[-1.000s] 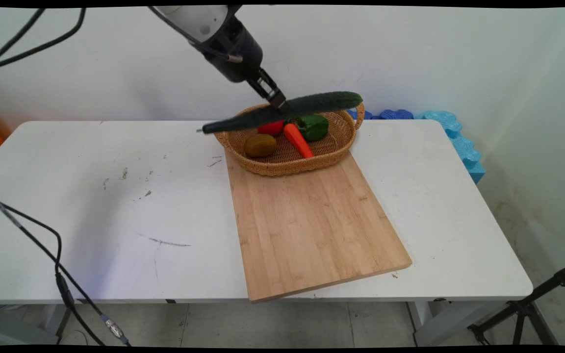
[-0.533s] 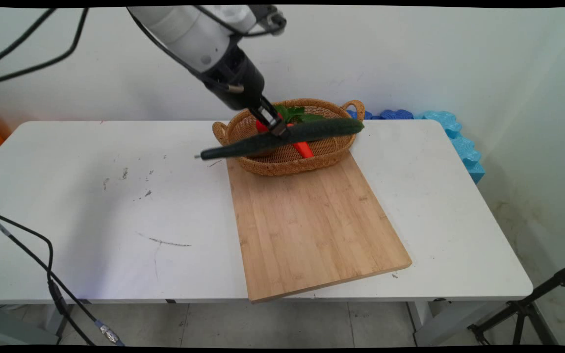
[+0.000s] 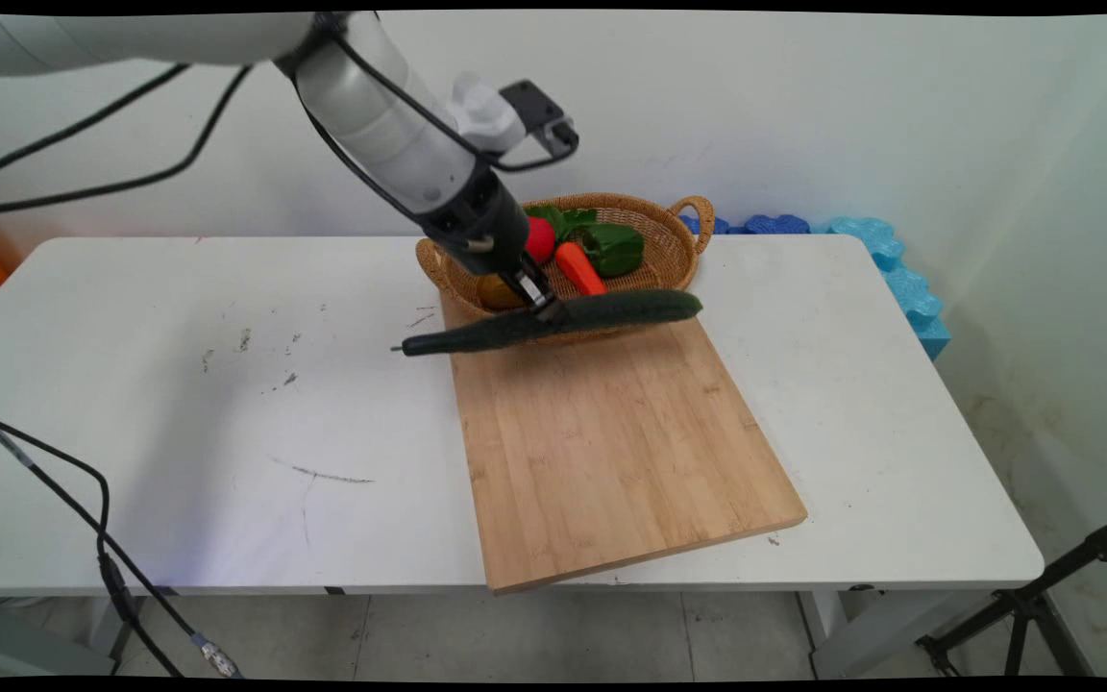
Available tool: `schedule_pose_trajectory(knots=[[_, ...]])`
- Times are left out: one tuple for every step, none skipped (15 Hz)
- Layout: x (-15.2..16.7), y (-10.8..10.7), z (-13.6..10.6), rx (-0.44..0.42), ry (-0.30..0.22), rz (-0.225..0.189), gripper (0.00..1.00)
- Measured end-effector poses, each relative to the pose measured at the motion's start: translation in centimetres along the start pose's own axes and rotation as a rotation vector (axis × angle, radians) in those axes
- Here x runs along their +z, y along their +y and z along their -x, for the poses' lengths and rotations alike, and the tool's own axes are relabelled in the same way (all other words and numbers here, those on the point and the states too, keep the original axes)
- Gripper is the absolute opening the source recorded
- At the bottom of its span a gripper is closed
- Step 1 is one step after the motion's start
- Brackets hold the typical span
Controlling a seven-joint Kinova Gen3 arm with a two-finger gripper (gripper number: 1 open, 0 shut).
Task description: Place the picked object on the cutting board
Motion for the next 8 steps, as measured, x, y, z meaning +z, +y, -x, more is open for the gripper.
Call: schedule_pose_trajectory(knots=[[0.8,0.0,0.2,0.004,-0.007,0.002,0.0],[1.5,-0.1,0.3,0.007,-0.012,0.005,0.0],[2.0,-0.1,0.4,0.007,-0.015,0.008,0.0],[2.7,-0.1,0.6,0.008,-0.018,0.011,0.0],[3.3,-0.2,0.8,0.009,-0.021,0.014,0.0],[3.8,-0.2,0.9,0.01,-0.022,0.016,0.0],[4.4,-0.2,1.0,0.012,-0.024,0.019,0.0],[4.9,-0.3,1.1,0.014,-0.025,0.021,0.0]])
